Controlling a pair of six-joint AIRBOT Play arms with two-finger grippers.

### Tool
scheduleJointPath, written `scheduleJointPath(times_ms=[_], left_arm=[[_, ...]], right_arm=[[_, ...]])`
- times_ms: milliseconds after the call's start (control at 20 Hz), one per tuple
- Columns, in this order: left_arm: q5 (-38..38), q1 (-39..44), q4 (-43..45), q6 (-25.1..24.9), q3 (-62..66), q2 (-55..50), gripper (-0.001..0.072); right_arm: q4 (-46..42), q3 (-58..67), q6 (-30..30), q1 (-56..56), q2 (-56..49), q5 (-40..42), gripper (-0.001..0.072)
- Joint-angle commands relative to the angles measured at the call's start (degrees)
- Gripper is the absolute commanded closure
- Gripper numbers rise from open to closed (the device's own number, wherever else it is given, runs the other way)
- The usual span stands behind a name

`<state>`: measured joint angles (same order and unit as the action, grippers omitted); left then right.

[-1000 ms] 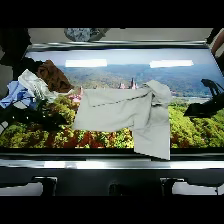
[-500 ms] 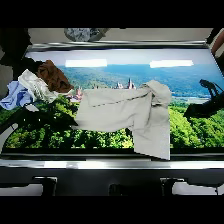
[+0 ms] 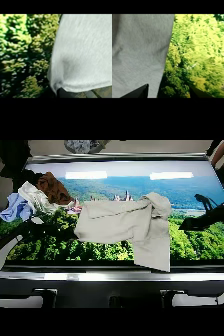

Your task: Fold the shirts.

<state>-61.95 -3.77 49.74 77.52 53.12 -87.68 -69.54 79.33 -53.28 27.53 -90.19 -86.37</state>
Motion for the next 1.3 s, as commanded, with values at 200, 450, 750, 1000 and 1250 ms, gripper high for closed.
scheduleJointPath(times_ms=[200,450,750,1000,1250], left_arm=[[-0.11,-0.04,-0.24,-0.24,0.11,3.69,0.0665],[-0.13,-0.04,-0.24,-1.22,0.11,5.25,0.0665],[-1.46,-0.52,11.52,-1.66,11.96,15.98,0.067],[3.39,-0.55,16.22,-0.76,40.44,34.42,0.0667],[12.9,-0.55,22.62,4.11,49.55,47.84,0.0667]], right_arm=[[8.11,-8.41,1.49,-0.11,-5.95,4.79,0.0152],[8.48,-8.63,1.86,-6.6,-10.27,9.75,0.0248],[9.97,2.01,5.97,-7.43,-0.02,7.58,0.0664],[7.67,21.75,8.35,-7.45,28.06,22.51,0.0662],[2.34,23.67,13.6,-7.45,52.28,37.59,0.0663]])
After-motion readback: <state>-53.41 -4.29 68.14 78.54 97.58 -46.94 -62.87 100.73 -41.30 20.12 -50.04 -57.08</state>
